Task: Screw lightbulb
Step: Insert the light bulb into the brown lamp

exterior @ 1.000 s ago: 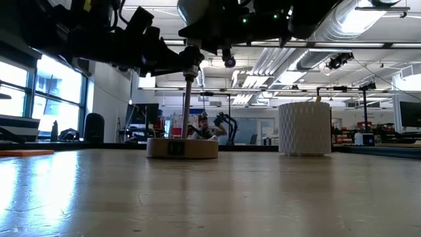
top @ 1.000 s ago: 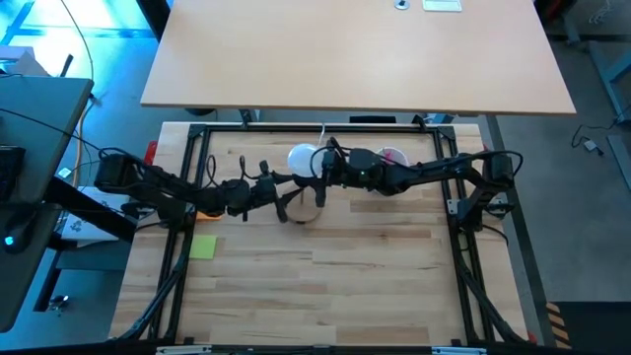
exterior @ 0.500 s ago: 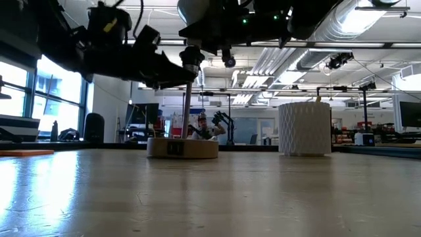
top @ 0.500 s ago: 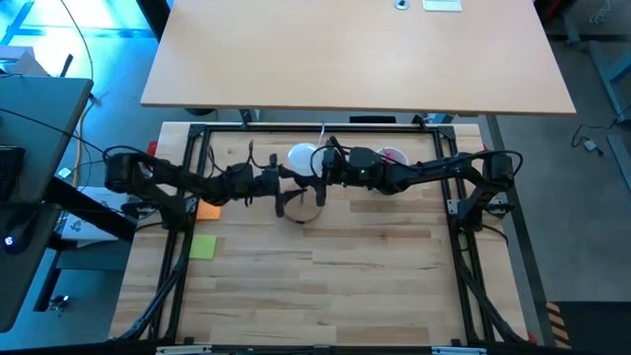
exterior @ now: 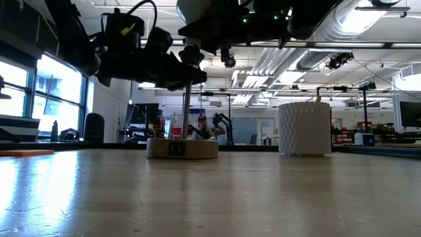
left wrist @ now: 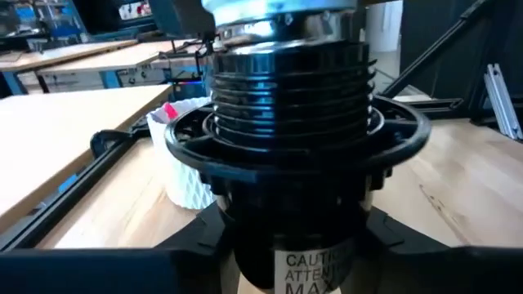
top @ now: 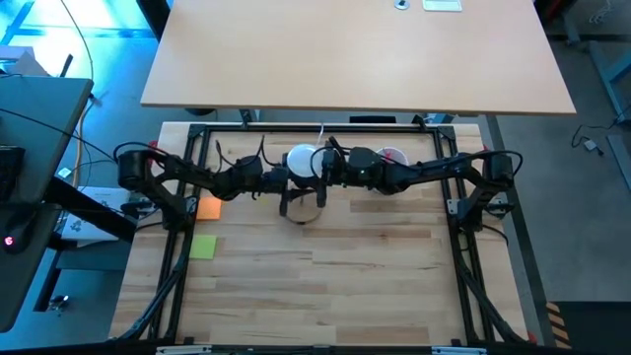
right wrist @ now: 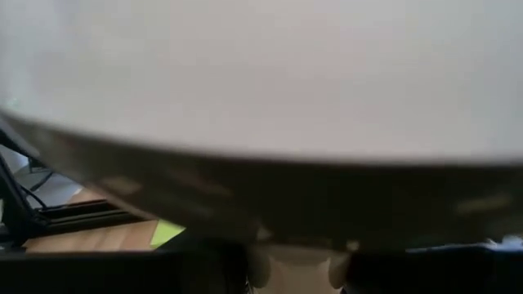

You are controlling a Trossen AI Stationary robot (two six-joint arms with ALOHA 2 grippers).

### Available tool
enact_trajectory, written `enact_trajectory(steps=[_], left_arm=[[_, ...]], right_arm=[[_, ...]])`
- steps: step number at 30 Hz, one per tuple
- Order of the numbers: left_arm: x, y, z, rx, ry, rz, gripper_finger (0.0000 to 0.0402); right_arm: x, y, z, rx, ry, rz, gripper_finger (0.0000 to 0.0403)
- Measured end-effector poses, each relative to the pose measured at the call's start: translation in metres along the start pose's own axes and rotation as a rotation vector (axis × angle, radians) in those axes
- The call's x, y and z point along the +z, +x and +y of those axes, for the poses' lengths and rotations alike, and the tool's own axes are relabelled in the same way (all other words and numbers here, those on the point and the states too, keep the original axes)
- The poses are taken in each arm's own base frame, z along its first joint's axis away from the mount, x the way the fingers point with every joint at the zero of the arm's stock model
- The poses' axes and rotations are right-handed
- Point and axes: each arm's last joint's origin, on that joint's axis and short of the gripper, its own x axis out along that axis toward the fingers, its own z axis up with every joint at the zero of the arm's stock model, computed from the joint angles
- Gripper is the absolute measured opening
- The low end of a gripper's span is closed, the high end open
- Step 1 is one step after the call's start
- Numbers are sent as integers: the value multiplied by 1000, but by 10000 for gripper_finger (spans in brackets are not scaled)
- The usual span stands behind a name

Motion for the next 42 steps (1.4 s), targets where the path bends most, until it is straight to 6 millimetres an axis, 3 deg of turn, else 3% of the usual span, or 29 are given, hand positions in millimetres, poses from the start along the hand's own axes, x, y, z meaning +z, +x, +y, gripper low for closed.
enact_trajectory(steps=[5,14,19,27,33,35,42], left_arm=[[1,0,-10,97,-47,12,128],[5,6,-47,409,-37,14,128],[4,25,-52,520,-40,15,128],[10,25,-58,520,2,62,129],[33,5,-61,414,66,177,267],[33,0,-56,359,69,224,295],[34,-2,-27,156,87,190,301]], right_arm=[[0,0,1,-50,35,-5,133],[-1,0,13,-138,71,-16,133],[-2,-1,13,-183,65,-7,133],[-2,-1,13,-123,20,20,133],[0,-3,8,-60,-3,29,133],[1,-2,6,-47,-4,28,133],[1,-3,2,28,-51,33,133]])
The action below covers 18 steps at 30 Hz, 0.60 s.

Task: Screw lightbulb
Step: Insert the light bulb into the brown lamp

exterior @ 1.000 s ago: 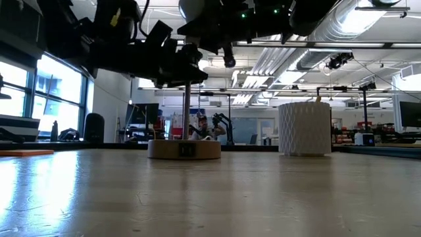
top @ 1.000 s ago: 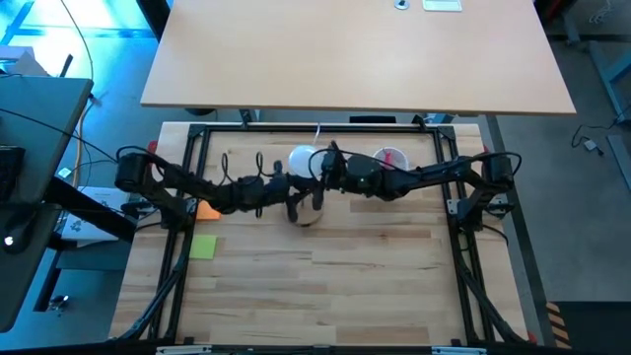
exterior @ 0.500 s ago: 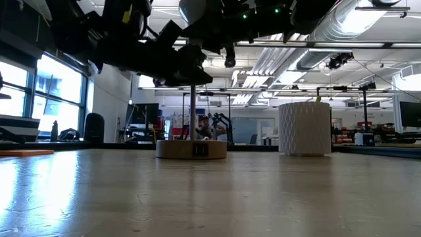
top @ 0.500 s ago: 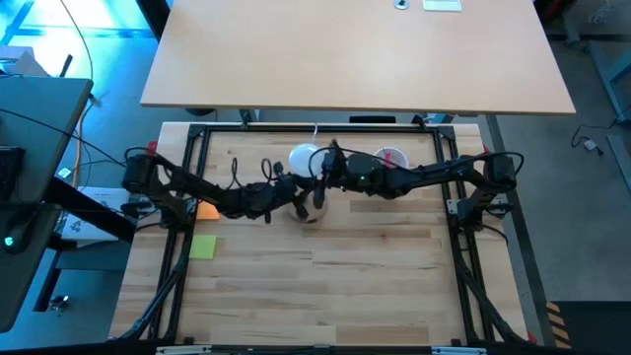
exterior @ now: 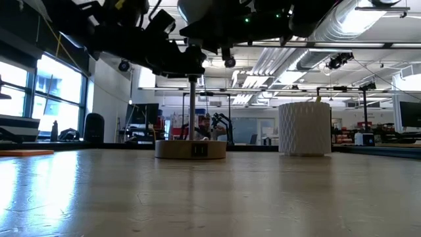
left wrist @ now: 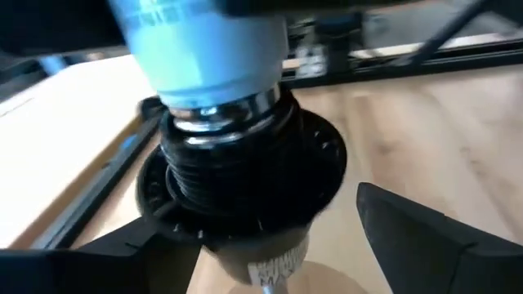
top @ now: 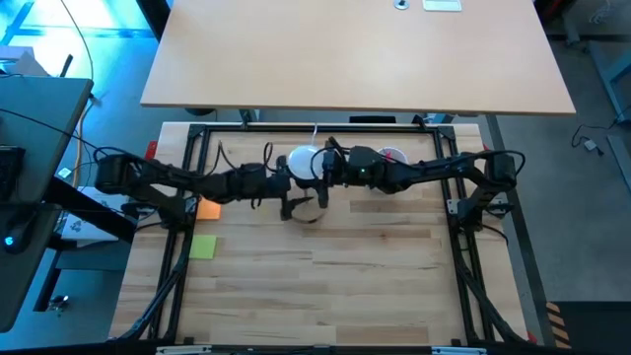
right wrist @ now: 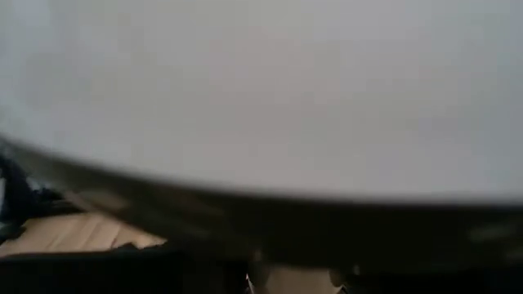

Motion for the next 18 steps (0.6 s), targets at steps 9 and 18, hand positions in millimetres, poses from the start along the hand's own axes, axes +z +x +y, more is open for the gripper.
enact_trajectory(steps=[9,18], left_arm=[[-6,0,25,-220,-32,-43,222],[-7,1,12,-76,-146,-14,138]], right_arm=[[0,-2,-12,129,-12,3,133],[-1,-1,-10,74,51,21,133]])
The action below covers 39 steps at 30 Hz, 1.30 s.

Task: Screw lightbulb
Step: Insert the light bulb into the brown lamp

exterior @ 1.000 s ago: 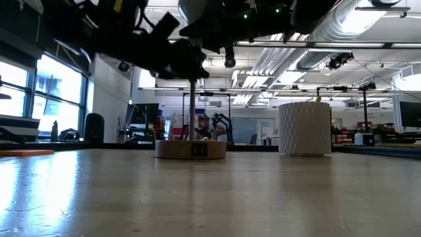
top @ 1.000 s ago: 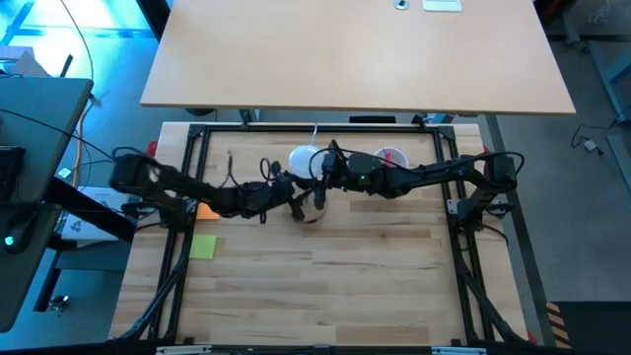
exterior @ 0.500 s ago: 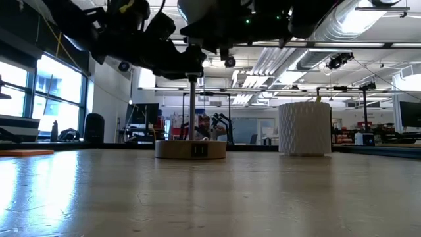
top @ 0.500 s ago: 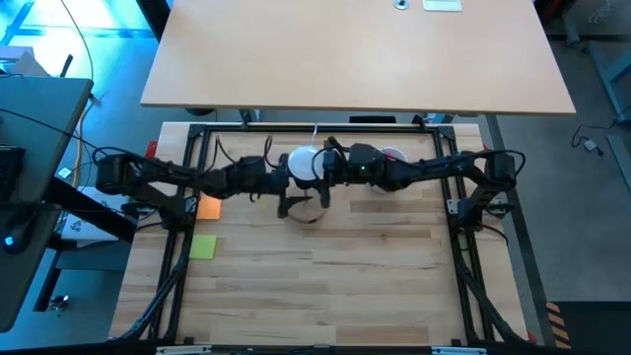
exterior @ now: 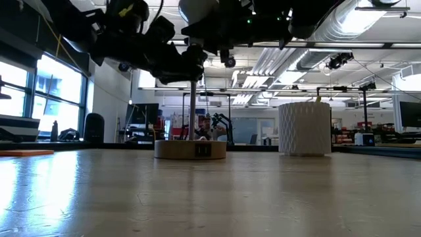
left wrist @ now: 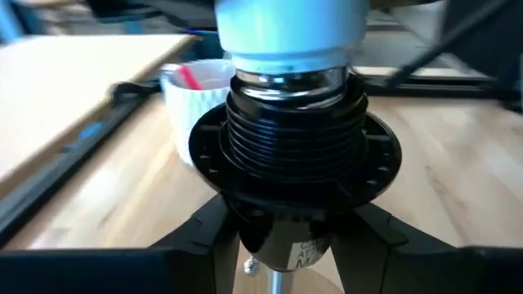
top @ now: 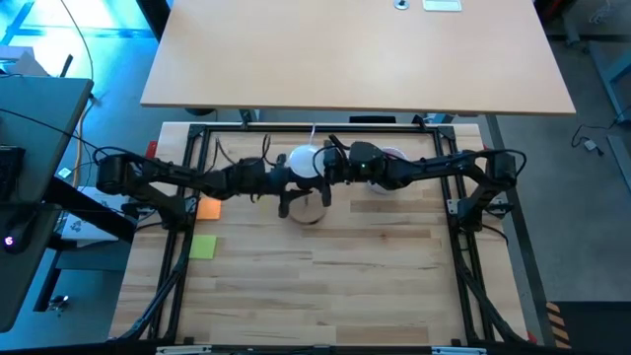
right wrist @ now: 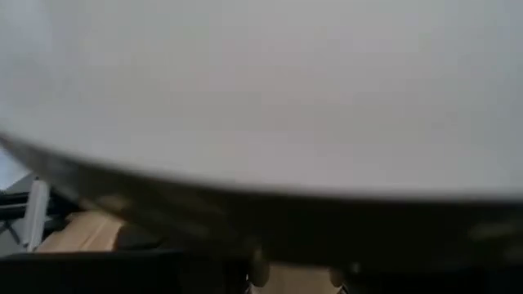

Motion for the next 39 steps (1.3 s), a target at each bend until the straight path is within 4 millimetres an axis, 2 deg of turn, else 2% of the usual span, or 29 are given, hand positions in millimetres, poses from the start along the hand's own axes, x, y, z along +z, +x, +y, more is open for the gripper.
enact_trajectory(steps=[8,13,18,21,25,30,34,39], left_arm=[[-4,-3,-43,289,1,-64,138],[-12,4,-56,368,1,-83,139],[-16,7,-63,371,76,-72,184],[-12,1,-67,354,142,-44,209],[-3,-16,-69,329,184,26,228],[12,-51,-77,213,148,75,232],[38,-84,-80,177,101,-62,233],[77,-119,-76,167,91,-263,228]], right_arm=[[-1,3,18,-121,53,-12,133],[-2,4,26,-176,89,-13,133],[-2,4,30,-180,87,-12,133],[-2,4,30,-176,78,-11,133],[-1,4,25,-178,72,-14,133],[0,3,17,-175,32,-26,150],[0,5,12,-156,-14,-3,151],[3,5,7,-119,-56,-1,151]])
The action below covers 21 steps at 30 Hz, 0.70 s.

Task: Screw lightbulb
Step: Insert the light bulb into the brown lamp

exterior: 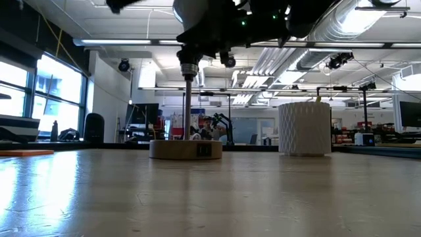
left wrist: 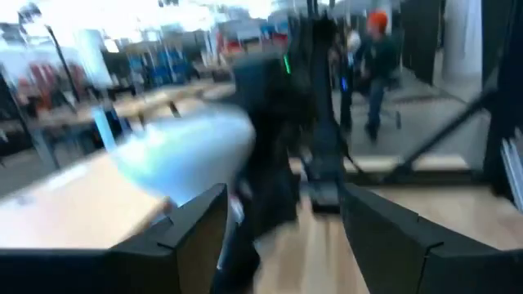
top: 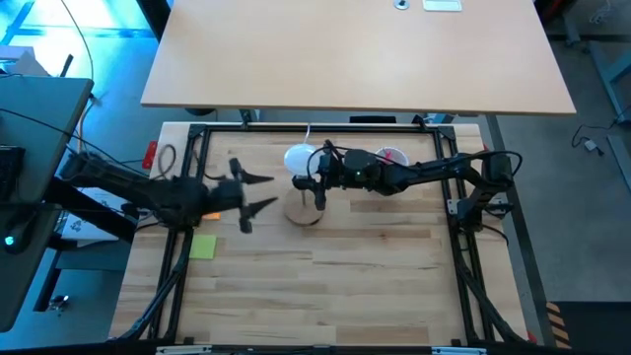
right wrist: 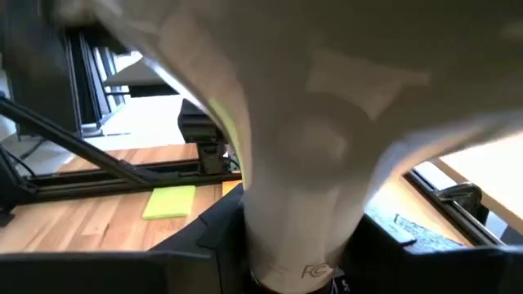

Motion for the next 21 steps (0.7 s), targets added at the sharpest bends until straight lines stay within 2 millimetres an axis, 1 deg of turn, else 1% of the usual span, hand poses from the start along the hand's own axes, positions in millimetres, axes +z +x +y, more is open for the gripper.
enact_trajectory(steps=[4,7,10,12,17,21], left_arm=[[24,-5,7,17,39,-70,221],[34,-3,8,40,73,-83,216],[36,3,6,57,91,-63,214],[36,6,4,71,99,-46,213],[36,12,1,84,103,-24,213],[38,13,1,85,100,-28,213]], right_arm=[[-1,0,0,6,-49,3,152],[-1,0,1,7,-84,1,152],[1,-1,0,4,-92,0,157],[1,-2,0,-2,-112,7,168],[4,-5,0,3,-143,7,215],[7,-9,-1,6,-160,17,252]])
